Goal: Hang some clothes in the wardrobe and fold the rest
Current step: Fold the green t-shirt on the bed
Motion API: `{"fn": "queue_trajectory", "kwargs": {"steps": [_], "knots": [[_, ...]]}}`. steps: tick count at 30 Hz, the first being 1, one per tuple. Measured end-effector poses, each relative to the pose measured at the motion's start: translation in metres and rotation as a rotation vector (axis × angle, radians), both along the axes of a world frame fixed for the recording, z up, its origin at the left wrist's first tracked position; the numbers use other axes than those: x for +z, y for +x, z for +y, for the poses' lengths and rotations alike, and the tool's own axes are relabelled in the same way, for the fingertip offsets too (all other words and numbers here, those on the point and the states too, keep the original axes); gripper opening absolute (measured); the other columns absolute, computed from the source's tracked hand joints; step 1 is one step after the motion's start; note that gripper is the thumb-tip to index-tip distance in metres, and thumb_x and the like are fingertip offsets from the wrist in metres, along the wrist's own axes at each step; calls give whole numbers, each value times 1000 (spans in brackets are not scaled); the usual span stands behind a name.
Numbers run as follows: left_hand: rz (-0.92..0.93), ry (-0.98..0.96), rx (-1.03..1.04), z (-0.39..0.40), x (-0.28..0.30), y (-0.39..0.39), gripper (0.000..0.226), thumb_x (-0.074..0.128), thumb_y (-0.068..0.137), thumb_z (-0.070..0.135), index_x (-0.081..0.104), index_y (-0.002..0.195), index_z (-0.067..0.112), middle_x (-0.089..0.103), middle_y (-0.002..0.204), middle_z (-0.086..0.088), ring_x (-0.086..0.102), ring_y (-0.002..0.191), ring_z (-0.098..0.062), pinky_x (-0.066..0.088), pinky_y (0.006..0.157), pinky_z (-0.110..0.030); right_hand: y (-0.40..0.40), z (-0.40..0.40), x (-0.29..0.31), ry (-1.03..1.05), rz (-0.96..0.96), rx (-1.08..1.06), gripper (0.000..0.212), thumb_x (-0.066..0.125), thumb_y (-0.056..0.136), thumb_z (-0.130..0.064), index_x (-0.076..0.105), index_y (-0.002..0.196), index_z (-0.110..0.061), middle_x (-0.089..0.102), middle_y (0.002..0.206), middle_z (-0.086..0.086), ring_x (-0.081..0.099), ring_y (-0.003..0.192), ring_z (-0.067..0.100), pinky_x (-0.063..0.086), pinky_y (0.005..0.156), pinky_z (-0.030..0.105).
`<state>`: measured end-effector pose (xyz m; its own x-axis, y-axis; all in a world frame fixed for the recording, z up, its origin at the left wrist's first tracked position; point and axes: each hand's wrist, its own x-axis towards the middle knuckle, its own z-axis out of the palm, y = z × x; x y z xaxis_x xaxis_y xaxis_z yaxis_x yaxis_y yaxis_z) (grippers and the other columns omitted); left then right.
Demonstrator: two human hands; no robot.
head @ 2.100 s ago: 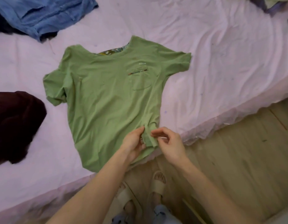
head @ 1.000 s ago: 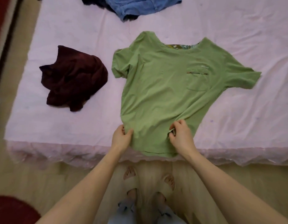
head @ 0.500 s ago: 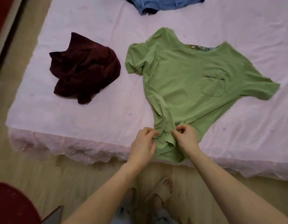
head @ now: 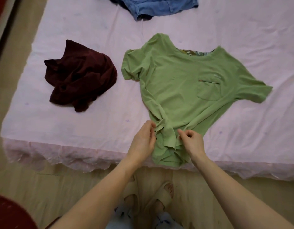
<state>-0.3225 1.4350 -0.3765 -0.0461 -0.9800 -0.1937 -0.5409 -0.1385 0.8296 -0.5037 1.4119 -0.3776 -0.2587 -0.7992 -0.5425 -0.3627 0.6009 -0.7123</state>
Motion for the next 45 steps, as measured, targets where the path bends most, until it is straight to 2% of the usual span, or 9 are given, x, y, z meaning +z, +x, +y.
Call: {"fn": "queue_trajectory", "kwargs": {"steps": [4, 9, 14, 21, 25, 31, 38, 42, 45], "knots": [[-46, 71, -16, 11, 6, -1, 12, 46, 93, 7, 57, 96, 12, 47, 97, 0, 53, 74, -17, 46, 72, -30, -5, 8, 9, 6, 73, 93, 25, 75, 75, -12, 52, 65, -13, 54, 64, 1, 46, 60, 14, 36, 58, 27], [-237, 341, 47, 7, -8, -17, 38, 53, 91, 50, 65, 93, 14, 49, 104, -3, 56, 92, -22, 47, 84, -32, -16, 16, 8, -8, 183, 94, 22, 69, 75, -3, 50, 80, -11, 48, 67, -3, 43, 60, 11, 34, 56, 25], [-462, 447, 167, 5, -14, -36, 51, 52, 88, 58, 64, 110, 14, 49, 113, -9, 50, 105, -30, 47, 84, -40, -20, 33, -1, 14, 225, 65, 22, 67, 77, -2, 51, 90, -11, 51, 75, -2, 48, 67, 18, 33, 62, 27], [-371, 328, 510, -17, -7, -46, 50, 58, 85, 50, 58, 126, 23, 52, 120, -8, 50, 109, -28, 39, 94, -38, -33, 48, 2, 13, 214, -107, 26, 57, 83, -1, 45, 99, -18, 61, 84, 2, 58, 80, 22, 36, 65, 24], [-265, 303, 698, -19, 10, -34, 35, 58, 84, 45, 68, 110, 24, 63, 110, -6, 59, 102, -29, 38, 94, -38, -53, 58, 11, 81, 312, -156, 20, 55, 83, 0, 53, 101, -8, 63, 90, 9, 60, 89, 29, 45, 77, 35], [-378, 294, 611, -19, 95, -2, 20, 44, 95, 27, 61, 93, 18, 69, 95, -8, 59, 95, -31, 34, 89, -37, -65, 58, 73, 160, 328, -286, 25, 46, 78, 11, 47, 98, -5, 61, 105, 26, 59, 97, 39, 49, 82, 44], [-295, 261, 431, -41, 215, 12, 13, 27, 98, 13, 36, 104, 6, 61, 101, -19, 53, 83, -33, 37, 68, -39, -70, 43, 183, 341, 438, -226, 48, 54, 90, -33, 55, 120, 4, 59, 123, 26, 56, 113, 41, 46, 91, 39], [-194, 413, 305, -72, 270, 1, 49, 54, 93, 19, 36, 130, -6, 57, 119, -22, 56, 108, -38, 47, 89, -40, -72, 18, 239, 218, 384, -396, 34, 51, 92, -29, 61, 109, -2, 64, 110, 19, 60, 98, 36, 48, 81, 37], [-327, 465, 62, -89, 293, 5, 32, 51, 92, 13, 53, 120, -1, 60, 113, -16, 56, 102, -30, 48, 89, -33, -83, -9, 272, 22, 389, -650, 34, 43, 96, -26, 62, 113, -2, 62, 114, 22, 58, 104, 40, 43, 89, 43]]}}
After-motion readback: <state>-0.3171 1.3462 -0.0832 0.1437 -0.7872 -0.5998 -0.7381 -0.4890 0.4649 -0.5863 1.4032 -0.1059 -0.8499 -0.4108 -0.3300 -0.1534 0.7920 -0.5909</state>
